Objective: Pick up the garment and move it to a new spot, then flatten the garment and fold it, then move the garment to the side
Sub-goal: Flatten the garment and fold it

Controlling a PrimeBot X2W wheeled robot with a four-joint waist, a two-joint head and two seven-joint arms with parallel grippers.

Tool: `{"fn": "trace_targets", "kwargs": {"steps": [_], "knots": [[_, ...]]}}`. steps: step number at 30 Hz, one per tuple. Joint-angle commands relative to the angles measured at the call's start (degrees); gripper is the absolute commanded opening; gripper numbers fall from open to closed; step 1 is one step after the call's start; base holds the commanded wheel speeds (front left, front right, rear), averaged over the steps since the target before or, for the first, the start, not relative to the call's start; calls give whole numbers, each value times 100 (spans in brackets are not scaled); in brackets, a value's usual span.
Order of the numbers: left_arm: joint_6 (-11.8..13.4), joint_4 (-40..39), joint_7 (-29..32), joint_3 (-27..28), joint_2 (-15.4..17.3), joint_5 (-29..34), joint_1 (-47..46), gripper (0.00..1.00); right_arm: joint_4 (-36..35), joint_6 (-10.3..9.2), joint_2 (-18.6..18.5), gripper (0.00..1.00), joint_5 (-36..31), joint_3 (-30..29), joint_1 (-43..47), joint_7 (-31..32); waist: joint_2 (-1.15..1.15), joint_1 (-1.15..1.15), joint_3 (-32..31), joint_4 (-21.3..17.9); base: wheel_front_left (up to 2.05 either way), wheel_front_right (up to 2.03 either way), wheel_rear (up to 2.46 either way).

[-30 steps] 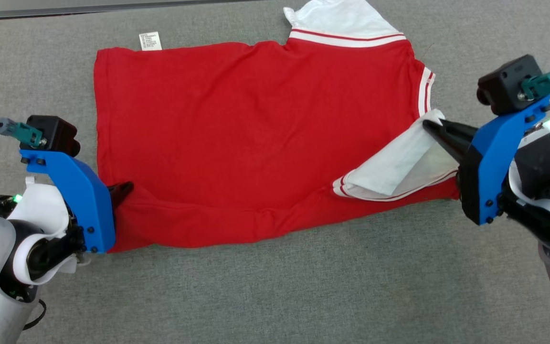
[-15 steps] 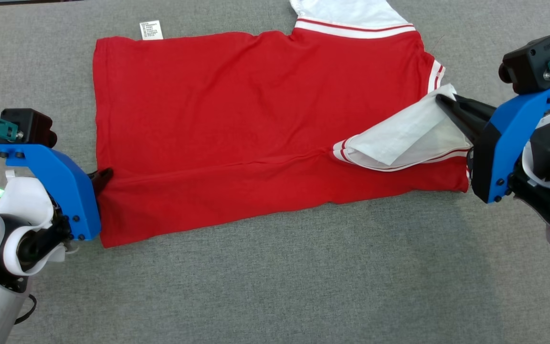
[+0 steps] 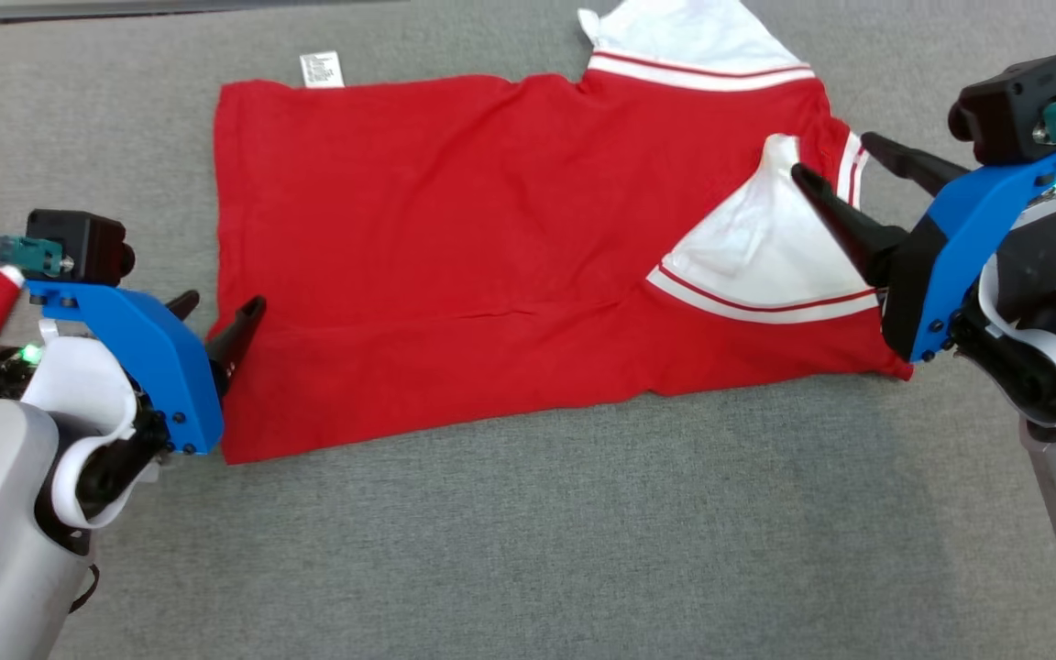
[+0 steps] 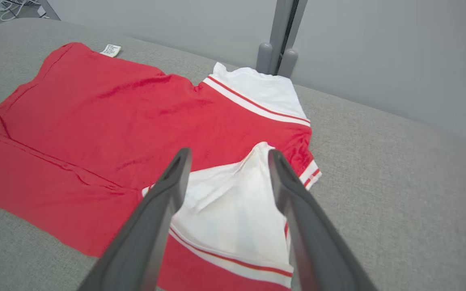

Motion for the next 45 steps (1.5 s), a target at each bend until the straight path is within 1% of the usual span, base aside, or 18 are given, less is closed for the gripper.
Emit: {"fn": "trace_targets", "kwargs": {"steps": [1,3,4,7,9,11,14,16,17,19,22,26,31,34,41,45], "knots": [[-93,76,-284,-14,-16,147,-7,100,52,1,-34,100,-55,-42,-32,-139,-1,0,-80,29,0,0,0],[-121,175,-701,-22,-55,325,111,100,103,1,-42,100,-70,-122,135,-263,-1,0,-193,68,0,0,0],[-63,216,-968,21,-102,404,194,100,115,1,-42,100,-68,-169,257,-312,-1,0,-257,88,0,0,0],[8,269,-1705,90,-333,476,534,100,74,1,-36,100,-84,-414,638,-462,-1,0,-473,169,0,0,0],[133,301,-2198,183,-479,518,771,100,12,1,12,100,-167,-641,949,-548,-1,0,-599,211,0,0,0],[288,354,-2716,284,-703,508,1067,100,-64,1,173,100,-285,-958,1293,-688,-1,0,-721,242,0,0,0],[582,460,-3443,343,-948,720,1424,100,-237,1,454,100,-458,-1425,1841,-857,-1,0,-877,312,0,0,0],[750,522,-3850,399,-1211,713,1612,100,-361,1,677,100,-590,-1684,2169,-956,-1,0,-945,356,0,0,0],[808,573,-4012,400,-1291,749,1694,100,-411,1,794,100,-676,-1779,2318,-1004,-1,0,-967,368,0,0,0],[841,715,-4240,361,-1388,816,1809,100,-454,1,1004,100,-829,-1976,2582,-1100,-1,0,-1006,387,0,0,0],[872,963,-4435,211,-1462,988,1851,100,-395,1,1296,100,-1049,-2179,2786,-1260,-1,0,-1009,377,0,0,0],[854,1286,-4533,15,-1512,1207,1747,100,-68,1,1515,100,-1161,-2222,2774,-1510,-1,0,-953,318,0,0,0],[833,1690,-4533,-145,-1628,1311,1592,100,508,1,1612,100,-1391,-2279,2484,-1807,-1,0,-855,246,0,0,0],[811,1927,-4425,-214,-1713,1310,1495,100,842,1,1657,100,-1321,-2305,2274,-1947,-1,0,-786,218,0,0,0],[741,2345,-4371,-329,-1889,1319,1213,100,1658,1,1685,100,-1576,-2449,1813,-2115,-1,0,-557,243,0,0,0],[668,2568,-4300,-390,-1974,1280,1113,100,2108,1,1700,100,-1708,-2434,1562,-2156,-1,0,-426,252,0,0,0]]}}
